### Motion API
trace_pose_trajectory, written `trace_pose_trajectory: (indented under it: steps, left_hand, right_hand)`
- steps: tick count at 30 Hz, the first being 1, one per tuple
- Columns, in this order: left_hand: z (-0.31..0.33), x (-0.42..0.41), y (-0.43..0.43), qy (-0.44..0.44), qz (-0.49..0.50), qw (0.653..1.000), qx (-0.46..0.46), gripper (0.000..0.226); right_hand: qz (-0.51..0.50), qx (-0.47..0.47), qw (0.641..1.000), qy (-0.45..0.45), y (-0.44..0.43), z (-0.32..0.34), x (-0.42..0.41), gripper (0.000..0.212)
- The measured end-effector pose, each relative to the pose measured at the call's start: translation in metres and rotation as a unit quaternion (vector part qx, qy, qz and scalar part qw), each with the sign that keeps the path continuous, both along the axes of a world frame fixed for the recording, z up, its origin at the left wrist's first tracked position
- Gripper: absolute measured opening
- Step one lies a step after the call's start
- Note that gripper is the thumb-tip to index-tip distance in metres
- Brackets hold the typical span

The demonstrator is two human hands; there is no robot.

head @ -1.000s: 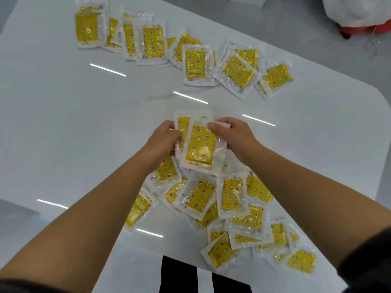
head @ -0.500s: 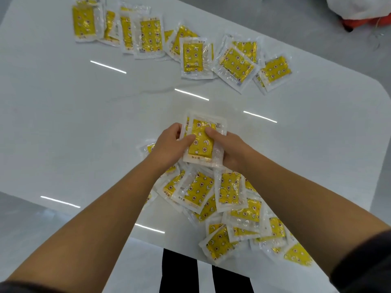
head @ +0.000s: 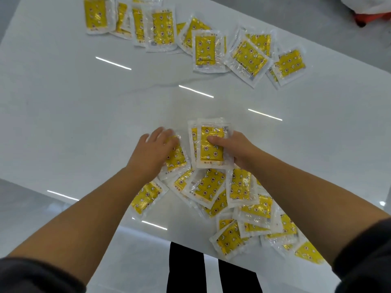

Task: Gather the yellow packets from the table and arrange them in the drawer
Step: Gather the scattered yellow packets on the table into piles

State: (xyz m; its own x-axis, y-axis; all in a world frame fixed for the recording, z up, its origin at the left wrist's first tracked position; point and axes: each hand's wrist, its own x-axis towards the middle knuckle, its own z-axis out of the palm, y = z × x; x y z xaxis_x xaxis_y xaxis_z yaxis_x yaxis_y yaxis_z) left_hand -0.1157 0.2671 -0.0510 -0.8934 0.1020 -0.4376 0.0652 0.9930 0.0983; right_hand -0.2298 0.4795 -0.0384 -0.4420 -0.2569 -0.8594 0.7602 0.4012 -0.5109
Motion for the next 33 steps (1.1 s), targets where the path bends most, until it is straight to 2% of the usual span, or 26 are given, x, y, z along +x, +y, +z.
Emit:
trace_pose_trajectory:
  steps: [2,4,6,8,10,12,14,16,19,23,27,30,33]
  left_hand:
    - [-0.002,-0.012,0.002,0.007,-0.1,0.995,-0.024,0.086]
    - [-0.003,-0.025,0.007,0.006,-0.176,0.983,-0.045,0.085]
    - [-0.003,-0.03,0.007,0.011,-0.206,0.976,-0.071,0.075]
    - [-0.003,-0.031,0.003,-0.002,-0.19,0.977,-0.099,0.06]
    - [0.0,-0.028,-0.005,-0.025,-0.131,0.985,-0.107,0.04]
    - [0.007,-0.019,-0.018,-0.043,0.012,0.999,-0.025,0.018]
    - [0.022,-0.009,-0.033,-0.096,0.188,0.972,0.1,0.017]
    - [0.032,0.009,-0.041,-0.152,0.277,0.934,0.166,0.018]
    - [0.031,0.052,-0.032,-0.175,0.295,0.928,0.143,0.026]
    - [0.019,0.098,0.0,-0.166,0.369,0.909,0.104,0.033]
    - [0.005,0.113,0.014,-0.106,0.413,0.902,0.06,0.027]
    - [-0.003,0.113,0.011,-0.08,0.422,0.899,0.089,0.029]
    - [-0.004,0.109,0.004,-0.084,0.379,0.918,0.079,0.027]
  right_hand:
    - [-0.003,0.005,1.0,0.003,0.0,-0.001,0.001,0.034]
    - [-0.005,0.008,1.0,0.007,0.001,-0.002,0.001,0.034]
    - [0.002,0.014,1.0,0.008,-0.001,-0.003,0.003,0.035]
    - [0.014,0.018,1.0,0.007,-0.004,-0.003,0.006,0.036]
    - [0.026,0.019,0.999,0.006,-0.008,-0.003,0.008,0.035]
    - [0.033,0.013,0.999,0.01,-0.013,-0.001,0.01,0.035]
    - [0.032,0.008,0.999,0.014,-0.017,0.002,0.011,0.035]
    - [0.03,0.008,0.999,0.017,-0.021,0.003,0.013,0.034]
    - [0.025,0.01,1.0,0.009,-0.026,0.003,0.018,0.031]
    - [0.049,0.029,0.998,0.006,-0.029,-0.003,0.028,0.03]
    - [0.071,0.031,0.997,0.013,-0.03,-0.008,0.036,0.02]
    - [0.067,0.038,0.997,0.013,-0.03,-0.011,0.038,0.025]
    - [0.059,0.04,0.997,-0.001,-0.032,-0.013,0.037,0.033]
